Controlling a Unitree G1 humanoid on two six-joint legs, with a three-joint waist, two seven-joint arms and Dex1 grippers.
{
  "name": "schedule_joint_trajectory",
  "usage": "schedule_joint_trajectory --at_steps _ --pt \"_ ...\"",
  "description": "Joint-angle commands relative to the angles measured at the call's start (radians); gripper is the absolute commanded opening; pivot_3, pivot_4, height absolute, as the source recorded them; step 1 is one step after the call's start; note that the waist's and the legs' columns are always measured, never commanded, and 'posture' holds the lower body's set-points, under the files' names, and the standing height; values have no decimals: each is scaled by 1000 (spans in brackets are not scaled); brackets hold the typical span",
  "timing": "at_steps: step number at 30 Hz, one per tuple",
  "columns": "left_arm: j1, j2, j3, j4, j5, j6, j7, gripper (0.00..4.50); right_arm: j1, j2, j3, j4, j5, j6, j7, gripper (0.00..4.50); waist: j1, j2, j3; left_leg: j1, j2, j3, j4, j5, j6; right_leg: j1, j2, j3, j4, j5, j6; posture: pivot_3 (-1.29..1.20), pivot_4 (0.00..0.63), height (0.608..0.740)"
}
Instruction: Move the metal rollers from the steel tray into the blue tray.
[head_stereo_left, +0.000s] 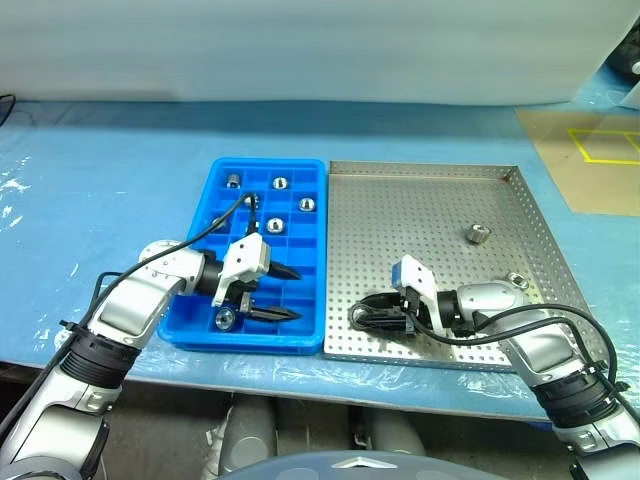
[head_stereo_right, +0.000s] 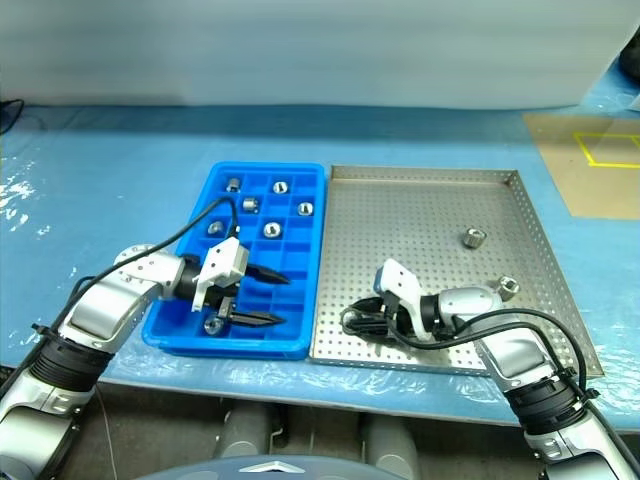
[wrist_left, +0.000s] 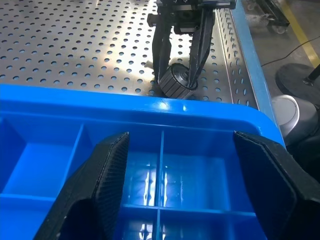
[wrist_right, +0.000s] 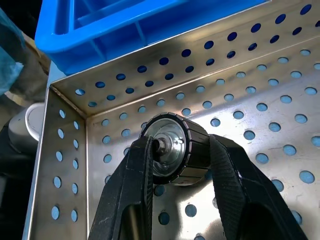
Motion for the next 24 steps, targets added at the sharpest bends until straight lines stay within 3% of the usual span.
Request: schedule_joint_trajectory --at_steps 1,10,24 --pt "-12 3 7 -6 1 -21 -8 3497 2 -3 5 -11 4 -21 19 1226 0 0 0 0 0 0 0 0 0 0 0 0 0 0 0 -62 150 740" --pt "-33 12 43 -14 -27 7 0 3497 -61 24 -34 0 15 11 -21 1226 -1 0 0 0 0 0 0 0 0 0 0 0 0 0 0 -60 150 740" --pt "-131 91 188 176 -12 -37 35 3497 -207 77 -79 -4 92 63 -38 1226 0 0 0 -2 2 0 1 0 0 -2 2 0 0 0 -1 -6 150 740"
